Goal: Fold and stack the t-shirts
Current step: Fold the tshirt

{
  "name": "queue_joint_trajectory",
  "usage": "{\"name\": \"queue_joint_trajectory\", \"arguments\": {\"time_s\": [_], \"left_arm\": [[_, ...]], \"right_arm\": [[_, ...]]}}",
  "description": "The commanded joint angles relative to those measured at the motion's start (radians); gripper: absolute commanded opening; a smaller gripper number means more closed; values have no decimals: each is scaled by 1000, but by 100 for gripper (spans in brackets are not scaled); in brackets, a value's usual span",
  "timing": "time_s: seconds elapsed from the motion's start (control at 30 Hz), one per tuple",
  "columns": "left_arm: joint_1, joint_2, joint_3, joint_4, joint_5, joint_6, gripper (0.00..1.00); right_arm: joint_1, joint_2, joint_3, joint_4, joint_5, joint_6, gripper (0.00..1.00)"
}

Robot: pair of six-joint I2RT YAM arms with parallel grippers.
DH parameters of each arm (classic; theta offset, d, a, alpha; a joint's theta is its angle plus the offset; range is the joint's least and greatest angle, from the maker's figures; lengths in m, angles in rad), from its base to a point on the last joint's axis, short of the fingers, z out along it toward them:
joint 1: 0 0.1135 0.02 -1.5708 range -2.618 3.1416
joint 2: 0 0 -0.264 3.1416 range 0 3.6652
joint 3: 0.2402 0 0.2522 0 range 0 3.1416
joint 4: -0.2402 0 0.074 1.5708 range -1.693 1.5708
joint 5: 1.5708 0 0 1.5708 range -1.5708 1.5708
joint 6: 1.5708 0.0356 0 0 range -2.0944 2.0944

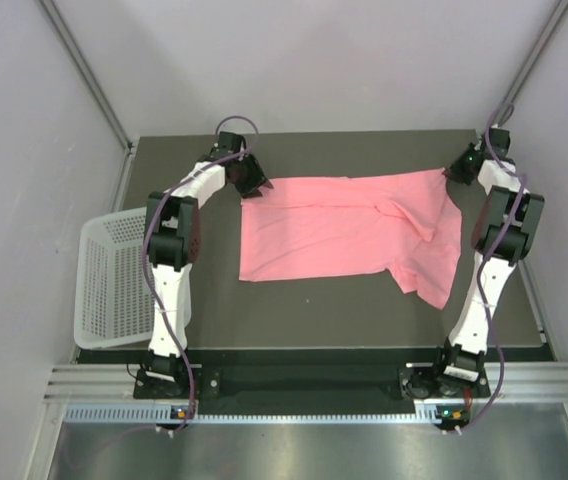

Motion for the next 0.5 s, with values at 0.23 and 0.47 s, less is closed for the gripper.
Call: {"name": "queue_joint_trajectory", "arguments": {"time_s": [0.23, 0.47], "left_arm": [[21, 69, 64, 13, 24, -21, 50], [20, 38, 85, -13, 56, 11, 51]], "right_arm": [[-10, 112, 214, 120, 125, 180, 0], [-13, 149, 367, -3, 54, 142, 40]]}}
